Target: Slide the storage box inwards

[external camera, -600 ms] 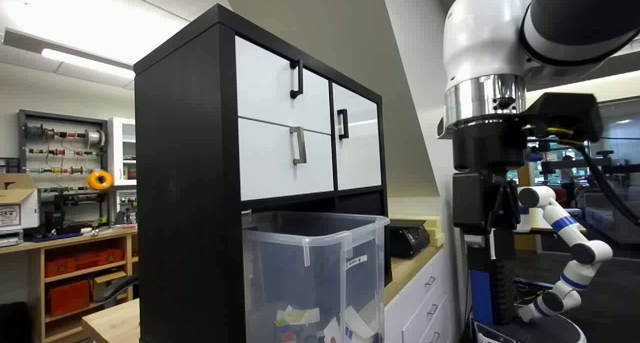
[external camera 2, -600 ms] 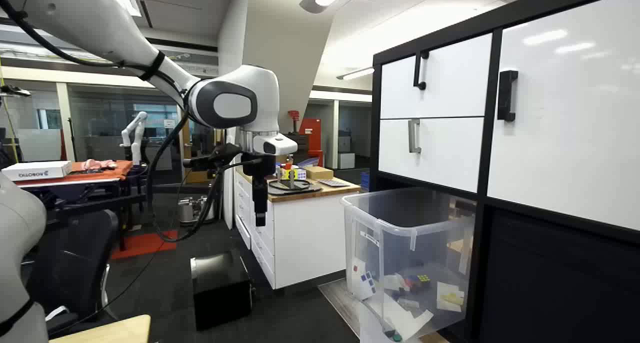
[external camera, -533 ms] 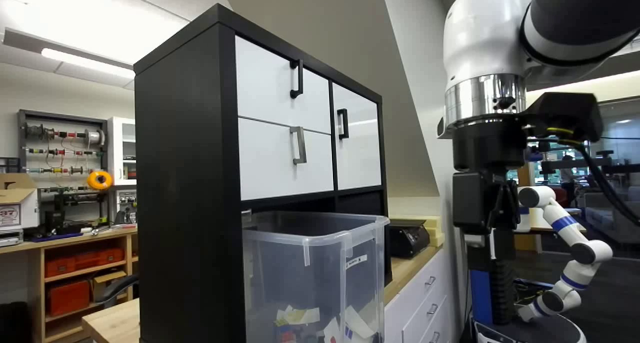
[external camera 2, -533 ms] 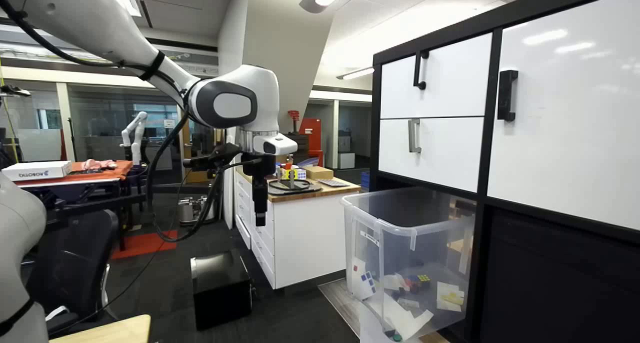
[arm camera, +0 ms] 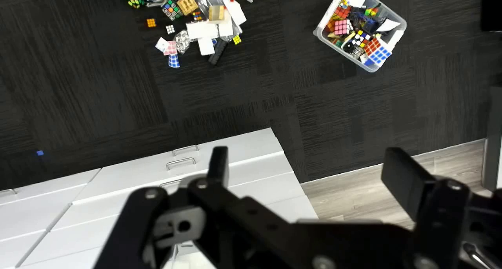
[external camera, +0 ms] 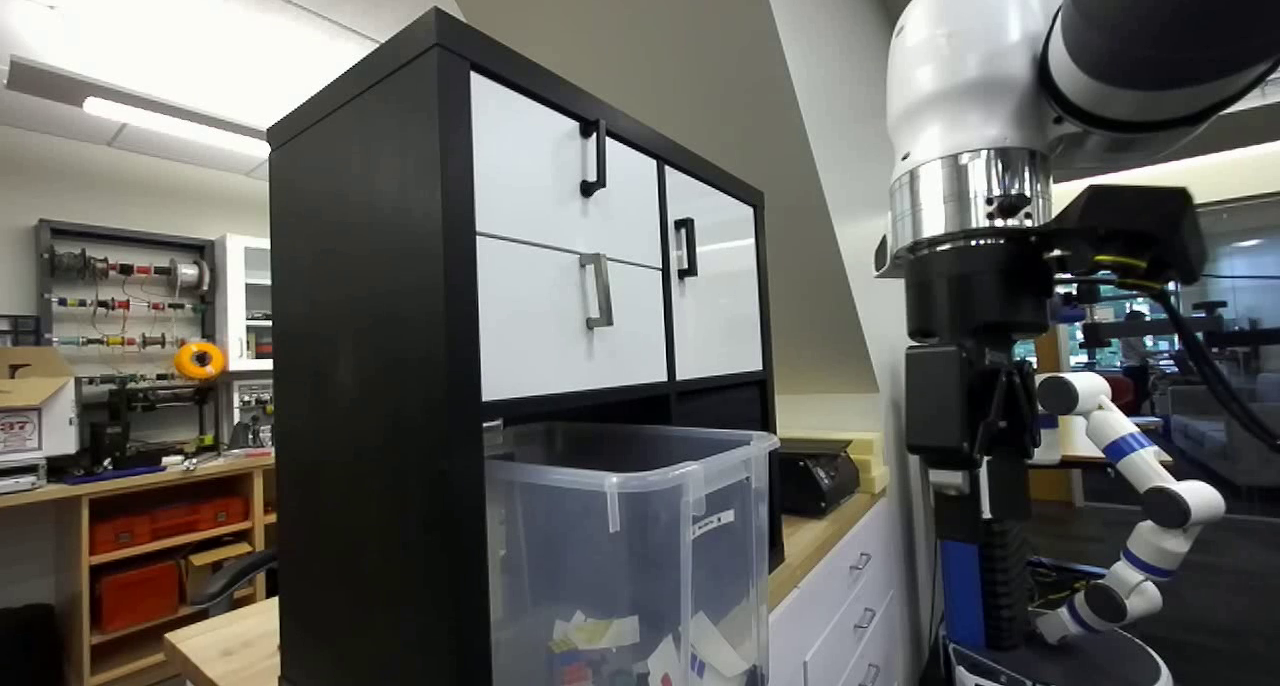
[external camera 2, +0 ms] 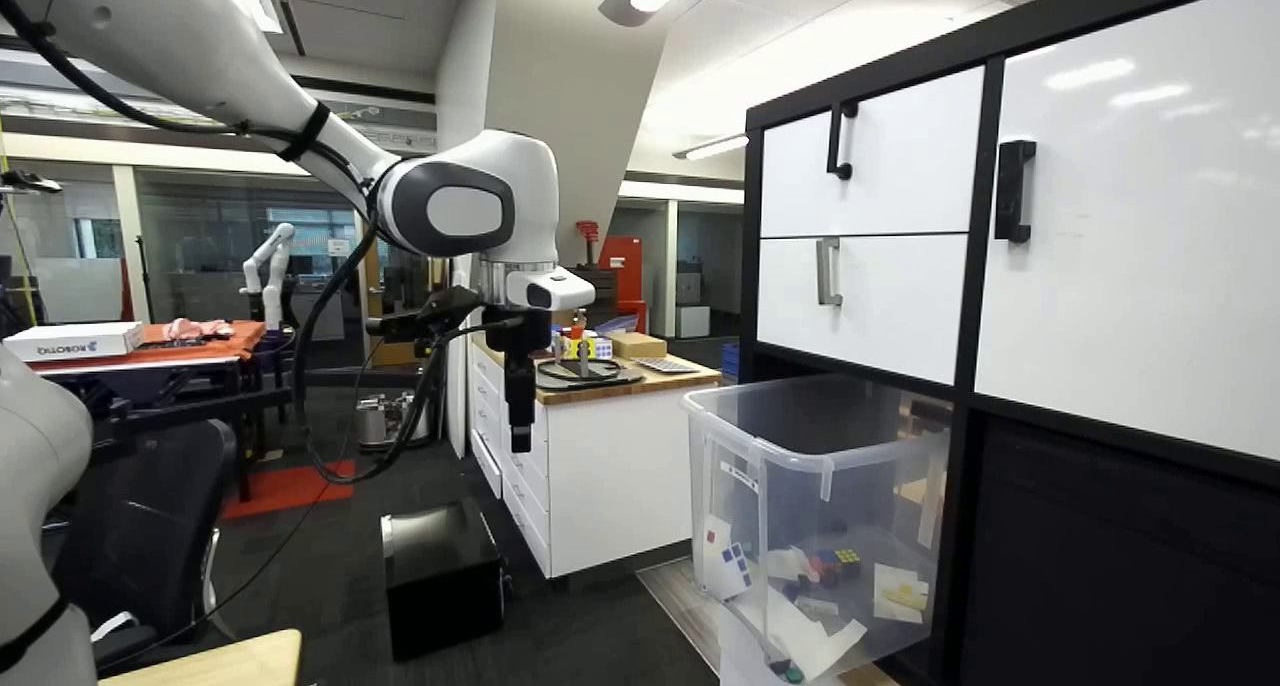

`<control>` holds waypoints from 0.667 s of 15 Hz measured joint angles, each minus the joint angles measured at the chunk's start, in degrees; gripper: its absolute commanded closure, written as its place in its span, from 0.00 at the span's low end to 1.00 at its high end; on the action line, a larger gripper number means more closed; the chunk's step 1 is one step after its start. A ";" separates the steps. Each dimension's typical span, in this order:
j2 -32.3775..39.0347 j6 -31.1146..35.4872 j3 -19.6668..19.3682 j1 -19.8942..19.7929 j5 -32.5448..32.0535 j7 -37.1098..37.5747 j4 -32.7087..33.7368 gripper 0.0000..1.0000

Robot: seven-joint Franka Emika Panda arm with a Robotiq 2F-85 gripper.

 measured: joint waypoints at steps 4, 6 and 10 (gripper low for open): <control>0.01 0.24 -0.01 0.00 -0.04 -0.15 0.00 0.00; 0.36 2.38 -0.01 0.00 -0.35 -0.27 -0.06 0.00; 4.34 10.25 -0.09 -0.09 -2.06 -1.16 -0.26 0.00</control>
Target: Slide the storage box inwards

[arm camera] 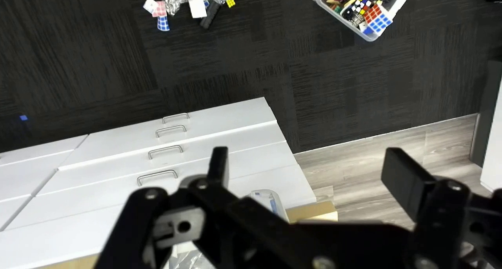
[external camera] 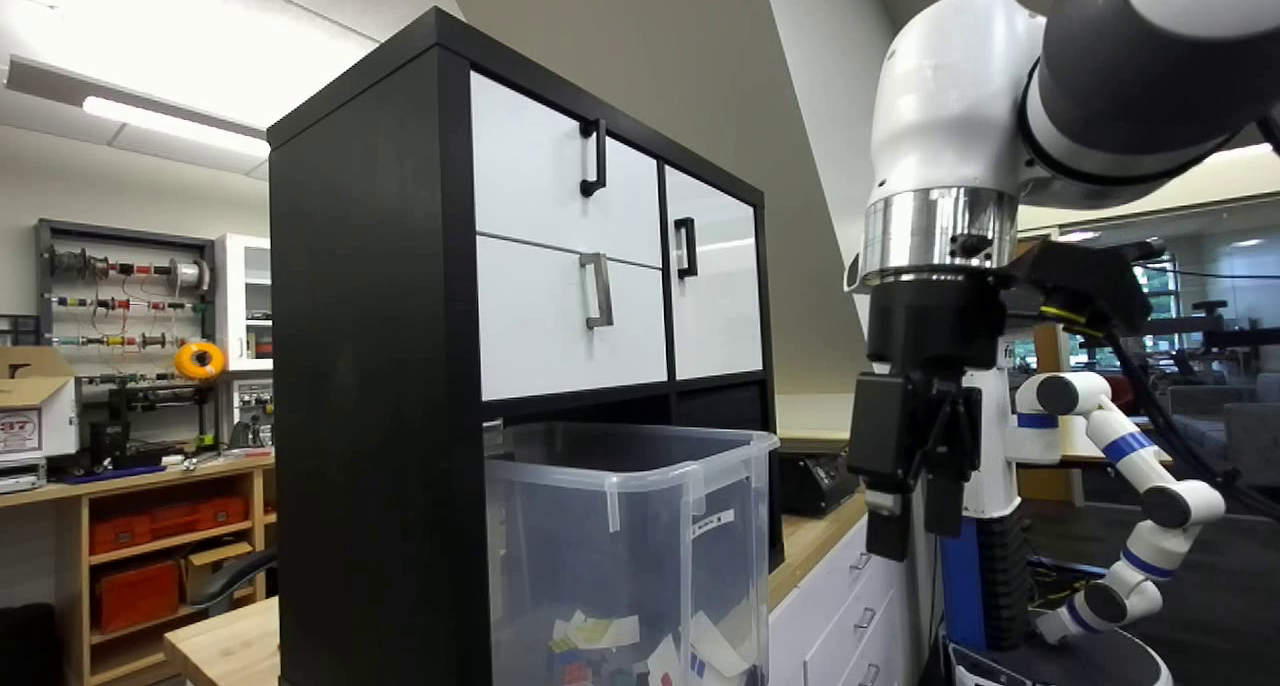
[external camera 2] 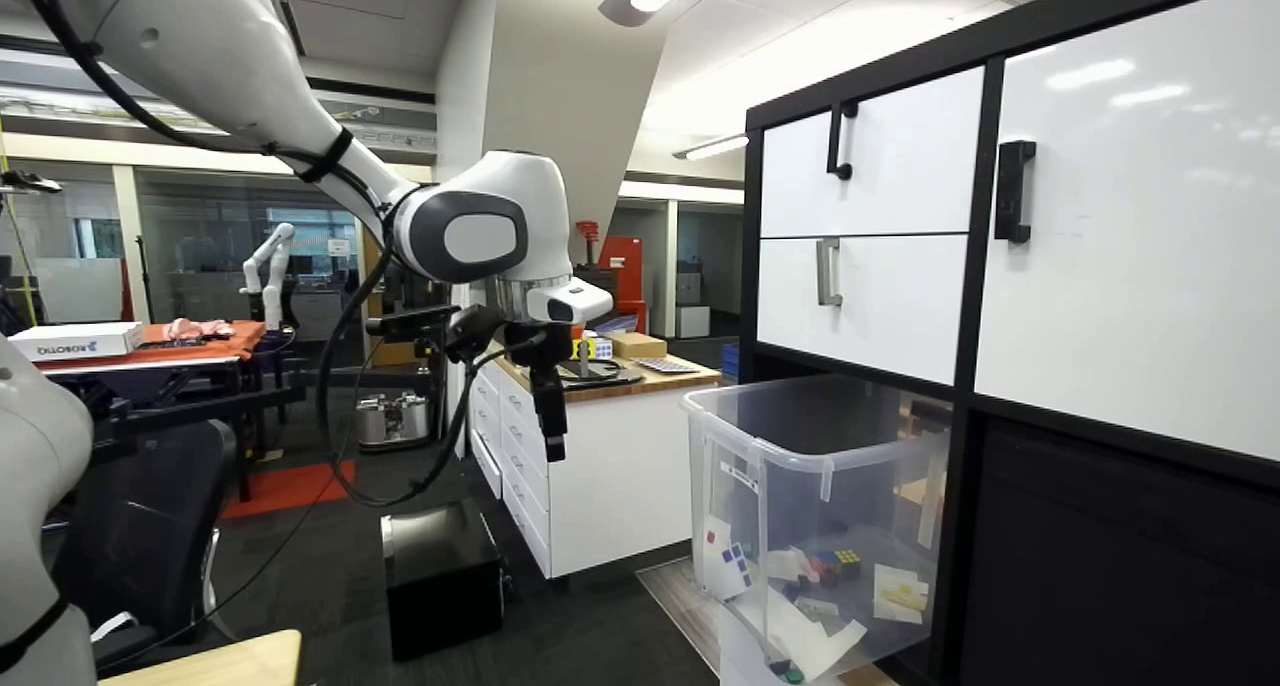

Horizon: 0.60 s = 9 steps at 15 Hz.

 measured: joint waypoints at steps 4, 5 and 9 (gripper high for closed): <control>5.17 8.71 -0.57 -0.09 -3.67 -2.25 0.00 0.00; 6.26 10.70 -0.89 -0.13 -4.65 -2.92 0.01 0.00; 9.94 18.14 -2.74 -0.87 -8.81 -5.07 0.28 0.00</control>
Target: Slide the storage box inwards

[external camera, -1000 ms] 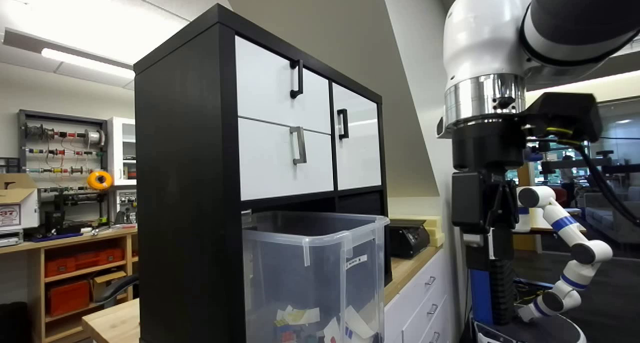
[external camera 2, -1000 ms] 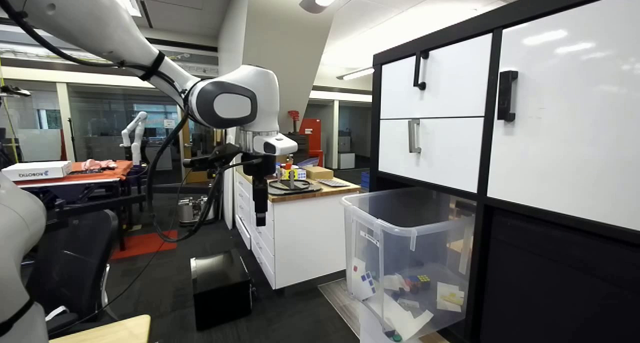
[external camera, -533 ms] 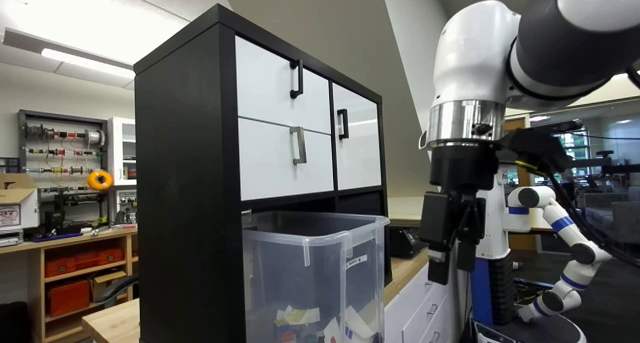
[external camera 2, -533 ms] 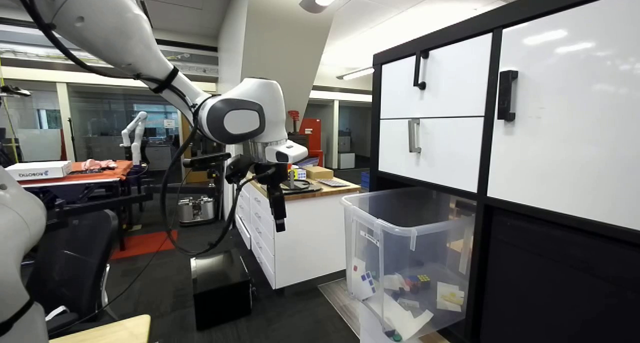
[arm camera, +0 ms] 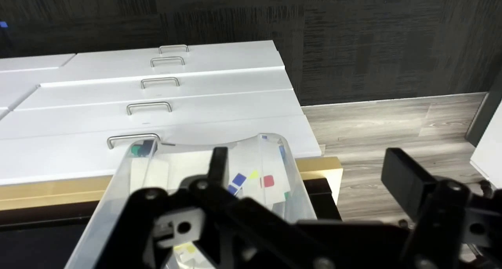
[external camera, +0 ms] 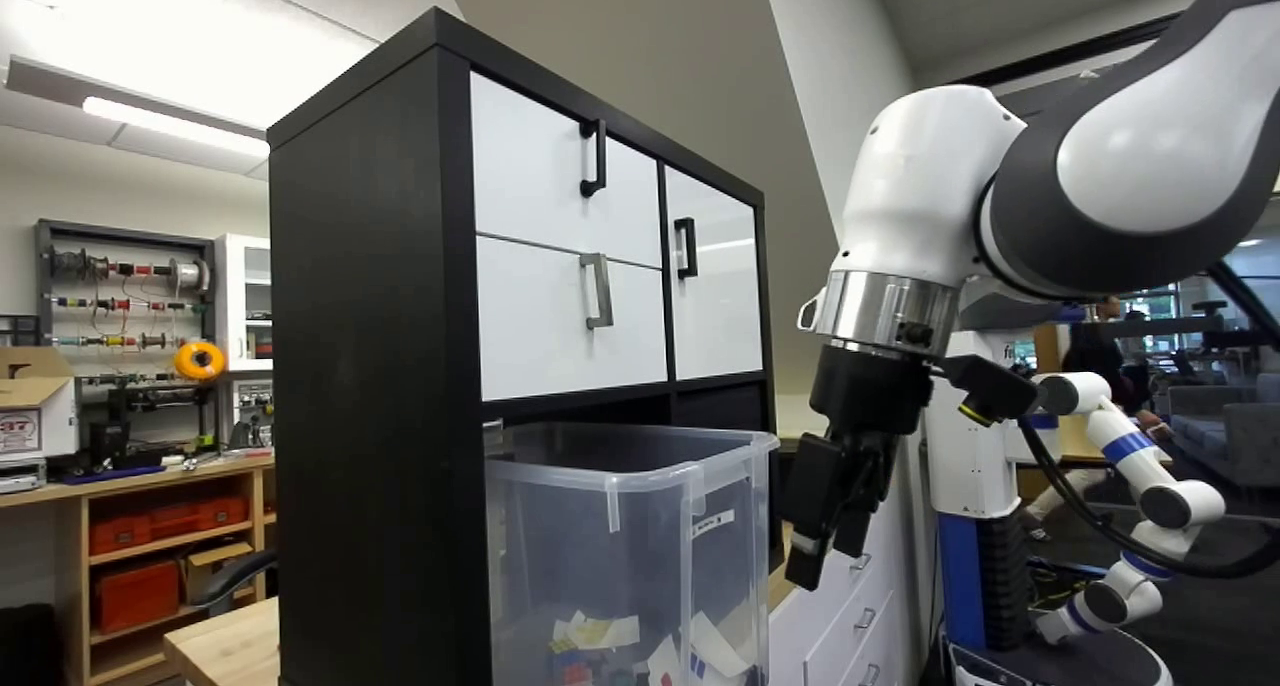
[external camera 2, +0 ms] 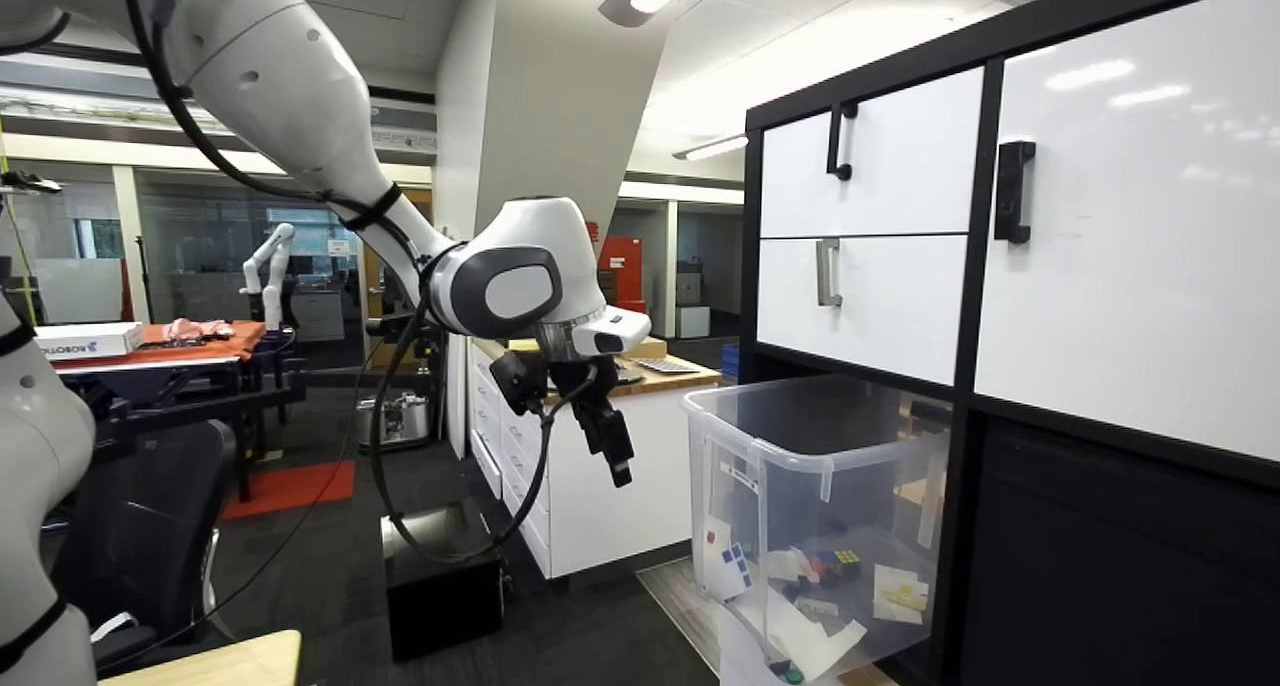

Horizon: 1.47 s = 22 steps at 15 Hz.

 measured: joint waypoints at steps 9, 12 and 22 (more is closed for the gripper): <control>9.11 12.41 -4.77 -2.47 -5.73 -0.76 4.94 0.02; 12.88 13.59 -5.62 -2.54 -7.19 -0.76 8.52 0.31; 17.39 14.04 -6.15 -2.56 -7.59 -1.12 14.29 0.97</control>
